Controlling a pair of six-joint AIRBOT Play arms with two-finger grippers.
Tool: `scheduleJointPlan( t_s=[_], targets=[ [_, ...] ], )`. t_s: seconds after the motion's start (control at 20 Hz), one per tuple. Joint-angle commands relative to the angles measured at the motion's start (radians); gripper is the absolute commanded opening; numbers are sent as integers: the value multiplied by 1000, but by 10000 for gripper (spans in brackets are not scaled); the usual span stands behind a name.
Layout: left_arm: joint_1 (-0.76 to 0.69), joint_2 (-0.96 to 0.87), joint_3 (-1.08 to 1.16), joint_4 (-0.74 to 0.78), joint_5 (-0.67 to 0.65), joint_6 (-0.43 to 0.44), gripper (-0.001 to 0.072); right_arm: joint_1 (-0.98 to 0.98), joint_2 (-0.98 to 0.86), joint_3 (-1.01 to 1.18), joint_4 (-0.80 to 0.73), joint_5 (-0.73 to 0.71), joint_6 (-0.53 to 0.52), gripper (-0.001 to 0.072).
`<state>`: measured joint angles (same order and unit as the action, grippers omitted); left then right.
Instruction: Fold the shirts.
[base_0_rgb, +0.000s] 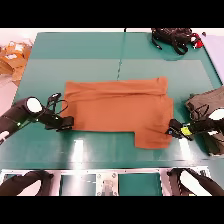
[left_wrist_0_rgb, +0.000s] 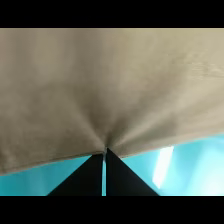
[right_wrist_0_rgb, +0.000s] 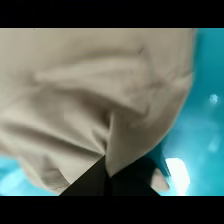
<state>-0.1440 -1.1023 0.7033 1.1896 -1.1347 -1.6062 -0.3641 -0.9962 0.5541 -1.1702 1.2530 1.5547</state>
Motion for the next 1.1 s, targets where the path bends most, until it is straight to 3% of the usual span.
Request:
scheduleJointPlan(
  t_s=[0.0,0.15,0.4,0.8,1.0,1.05],
  targets=[
    [0,29,22,69,-146,2,21,-11,48,17,-99,103,43,20],
    [0,46,24,64,-142,2,21,-11,58,62,-69,114,42,21],
    [0,-22,161,21,-46,44,21,43,-29,215,90,-17,4,21],
    [0,-444,647,26,-21,70,22,132,-492,695,104,-147,4,21],
    [0,-613,788,1,95,70,24,142,-713,860,150,-210,4,23],
    [0,-626,801,2,119,70,189,142,-746,885,158,-219,4,103]
  ],
)
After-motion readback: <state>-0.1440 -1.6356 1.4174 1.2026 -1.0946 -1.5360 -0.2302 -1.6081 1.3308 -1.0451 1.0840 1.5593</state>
